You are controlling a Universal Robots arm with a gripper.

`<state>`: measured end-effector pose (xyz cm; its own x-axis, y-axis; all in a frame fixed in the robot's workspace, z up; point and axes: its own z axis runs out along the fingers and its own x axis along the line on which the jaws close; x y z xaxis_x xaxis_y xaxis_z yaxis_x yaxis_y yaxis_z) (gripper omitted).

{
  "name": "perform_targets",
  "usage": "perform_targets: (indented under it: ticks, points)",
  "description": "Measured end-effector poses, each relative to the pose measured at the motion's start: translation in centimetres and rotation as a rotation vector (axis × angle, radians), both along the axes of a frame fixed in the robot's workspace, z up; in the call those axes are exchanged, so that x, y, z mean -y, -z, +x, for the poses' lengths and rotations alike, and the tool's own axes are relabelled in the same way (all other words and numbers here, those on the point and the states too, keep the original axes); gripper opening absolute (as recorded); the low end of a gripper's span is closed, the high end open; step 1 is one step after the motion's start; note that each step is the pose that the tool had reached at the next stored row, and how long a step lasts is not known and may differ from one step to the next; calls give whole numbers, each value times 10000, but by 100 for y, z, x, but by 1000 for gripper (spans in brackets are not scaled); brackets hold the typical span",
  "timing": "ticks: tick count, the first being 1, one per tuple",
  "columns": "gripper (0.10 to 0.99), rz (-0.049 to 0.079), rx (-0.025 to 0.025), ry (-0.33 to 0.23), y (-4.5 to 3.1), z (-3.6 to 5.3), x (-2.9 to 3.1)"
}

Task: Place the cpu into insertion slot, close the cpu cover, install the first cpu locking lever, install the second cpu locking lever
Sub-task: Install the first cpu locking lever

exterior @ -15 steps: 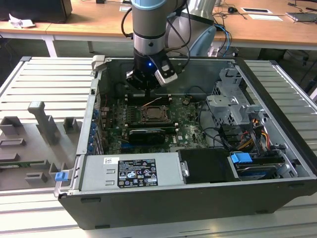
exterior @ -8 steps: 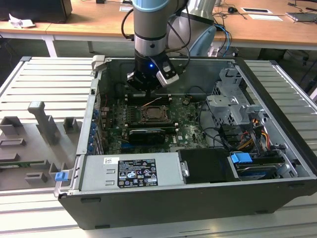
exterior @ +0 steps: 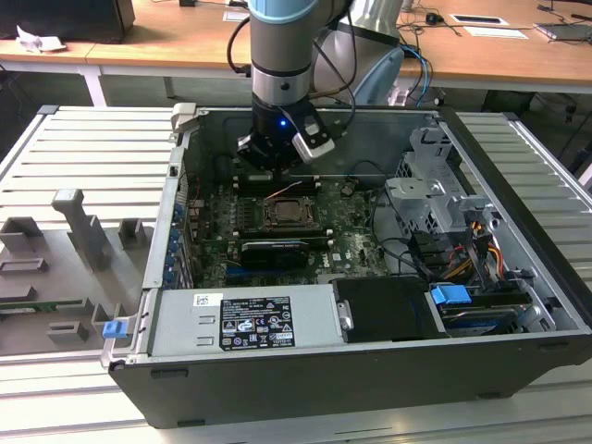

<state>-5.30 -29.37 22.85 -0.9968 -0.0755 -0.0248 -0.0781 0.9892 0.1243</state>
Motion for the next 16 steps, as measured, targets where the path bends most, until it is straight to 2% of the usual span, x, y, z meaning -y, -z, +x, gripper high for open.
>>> perform_targets:
  ticks: [4,8,16]
  points:
    - [106,-18,1,-76,12,17,0]
    - [106,-23,-2,-98,31,101,-11]
    - [106,-47,-3,-87,77,194,-31]
